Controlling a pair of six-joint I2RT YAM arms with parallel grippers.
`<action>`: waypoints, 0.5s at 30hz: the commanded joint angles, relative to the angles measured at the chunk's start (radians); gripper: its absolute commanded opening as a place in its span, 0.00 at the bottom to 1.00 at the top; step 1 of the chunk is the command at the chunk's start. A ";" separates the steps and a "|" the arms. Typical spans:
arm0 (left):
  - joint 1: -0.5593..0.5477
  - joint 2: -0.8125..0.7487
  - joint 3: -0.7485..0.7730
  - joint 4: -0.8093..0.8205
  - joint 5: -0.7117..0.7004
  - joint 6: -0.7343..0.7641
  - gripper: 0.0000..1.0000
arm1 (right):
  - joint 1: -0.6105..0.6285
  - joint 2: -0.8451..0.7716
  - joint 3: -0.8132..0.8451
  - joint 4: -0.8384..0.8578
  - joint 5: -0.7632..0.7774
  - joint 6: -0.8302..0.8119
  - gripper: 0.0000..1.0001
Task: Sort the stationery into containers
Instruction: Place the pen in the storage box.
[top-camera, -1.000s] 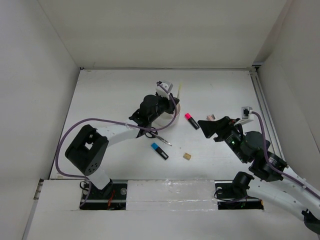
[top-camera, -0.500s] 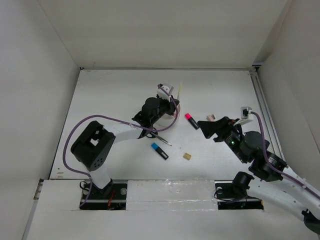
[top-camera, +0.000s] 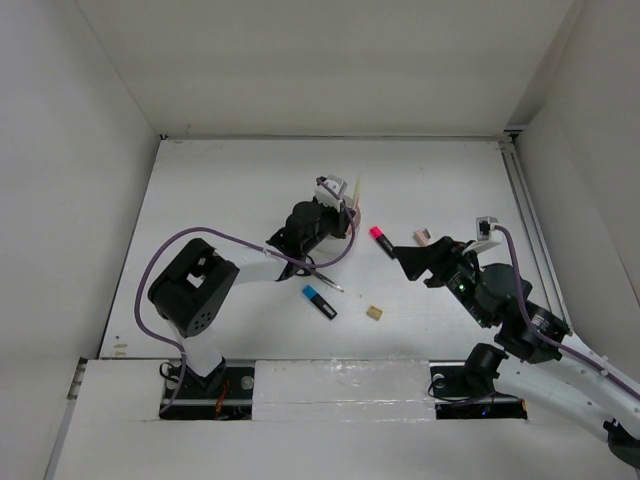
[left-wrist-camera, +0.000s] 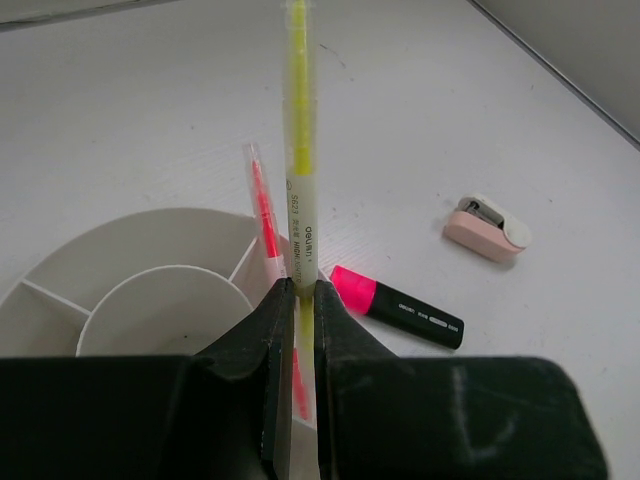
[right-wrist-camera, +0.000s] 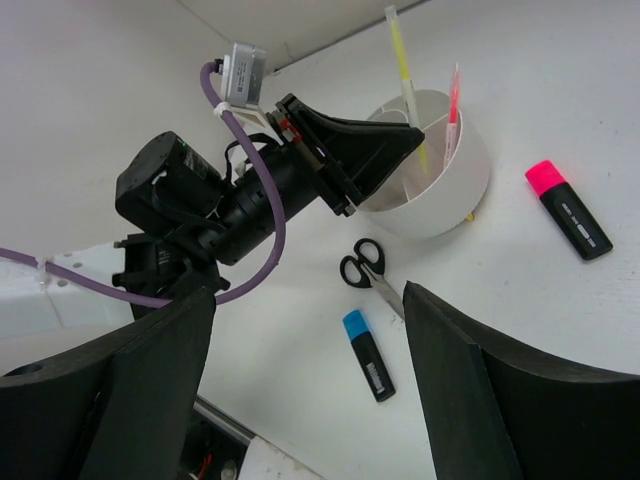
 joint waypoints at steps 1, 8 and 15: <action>0.000 -0.008 -0.010 0.071 0.002 0.010 0.00 | -0.008 -0.007 0.004 0.026 -0.008 0.008 0.82; 0.000 -0.008 -0.010 0.061 0.002 0.001 0.00 | -0.008 -0.007 0.004 0.026 -0.008 0.008 0.82; 0.000 0.011 0.010 0.017 0.012 -0.008 0.00 | -0.008 -0.016 -0.005 0.026 -0.008 0.008 0.82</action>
